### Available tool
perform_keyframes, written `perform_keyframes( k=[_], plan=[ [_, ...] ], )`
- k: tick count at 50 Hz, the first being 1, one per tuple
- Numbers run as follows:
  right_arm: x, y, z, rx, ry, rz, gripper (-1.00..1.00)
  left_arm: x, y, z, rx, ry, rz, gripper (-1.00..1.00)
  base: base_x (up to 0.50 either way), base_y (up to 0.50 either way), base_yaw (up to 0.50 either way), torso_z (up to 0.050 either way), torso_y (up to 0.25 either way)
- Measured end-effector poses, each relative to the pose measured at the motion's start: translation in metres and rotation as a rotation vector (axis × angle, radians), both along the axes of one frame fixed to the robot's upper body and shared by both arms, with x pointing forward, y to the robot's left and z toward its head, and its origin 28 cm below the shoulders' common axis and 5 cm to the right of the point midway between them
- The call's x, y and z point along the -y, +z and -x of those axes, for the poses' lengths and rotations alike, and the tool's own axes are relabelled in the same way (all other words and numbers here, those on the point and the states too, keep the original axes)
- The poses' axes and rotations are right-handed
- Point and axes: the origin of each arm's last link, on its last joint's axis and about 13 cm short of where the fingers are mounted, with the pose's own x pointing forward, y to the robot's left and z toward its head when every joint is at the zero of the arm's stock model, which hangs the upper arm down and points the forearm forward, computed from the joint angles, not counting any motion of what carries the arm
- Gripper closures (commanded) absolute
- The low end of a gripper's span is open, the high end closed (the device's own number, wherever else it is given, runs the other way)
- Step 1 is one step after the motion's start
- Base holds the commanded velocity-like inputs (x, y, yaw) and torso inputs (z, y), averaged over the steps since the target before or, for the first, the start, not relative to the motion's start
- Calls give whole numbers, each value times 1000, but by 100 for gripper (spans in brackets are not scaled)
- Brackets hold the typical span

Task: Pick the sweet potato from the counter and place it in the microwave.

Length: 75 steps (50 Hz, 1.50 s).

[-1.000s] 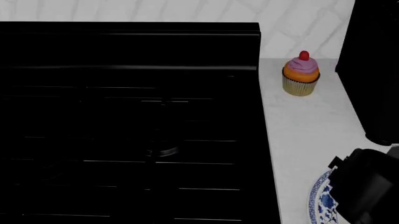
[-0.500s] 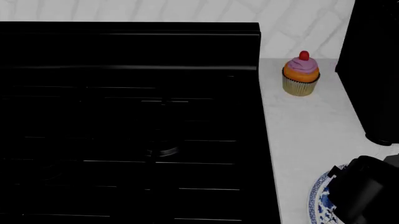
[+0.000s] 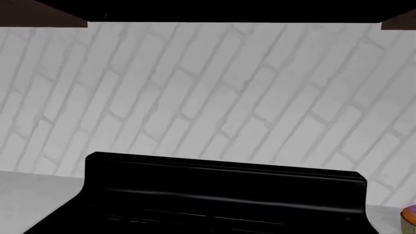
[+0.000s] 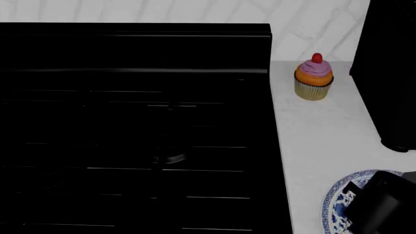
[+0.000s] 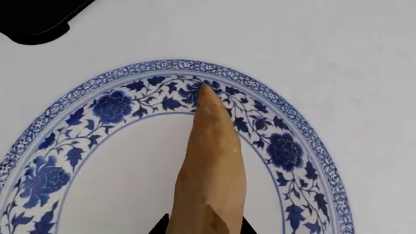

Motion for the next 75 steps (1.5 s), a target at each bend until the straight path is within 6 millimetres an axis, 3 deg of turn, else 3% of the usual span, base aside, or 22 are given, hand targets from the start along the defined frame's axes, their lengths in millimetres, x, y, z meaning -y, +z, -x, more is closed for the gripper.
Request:
perform_keyframes(
  k=[11, 23, 30, 47, 75],
  plan=[
    [0, 8, 4, 61, 29, -2, 100, -2, 1, 1, 4, 8, 2, -100, 0, 0, 0, 0, 0],
    [-8, 50, 20, 251, 156, 101, 100, -3, 2, 2, 20, 16, 10, -100, 0, 0, 0, 0, 1],
    [-13, 64, 30, 341, 238, 186, 100, -4, 1, 2, 27, 20, 15, -100, 0, 0, 0, 0, 0],
    [-29, 74, 46, 551, 438, 283, 100, -5, -1, 2, 29, 20, 20, -100, 0, 0, 0, 0, 0],
    [-30, 87, 75, 869, 588, 423, 100, -3, -2, -1, 51, 25, 1, -100, 0, 0, 0, 0, 0]
  ],
)
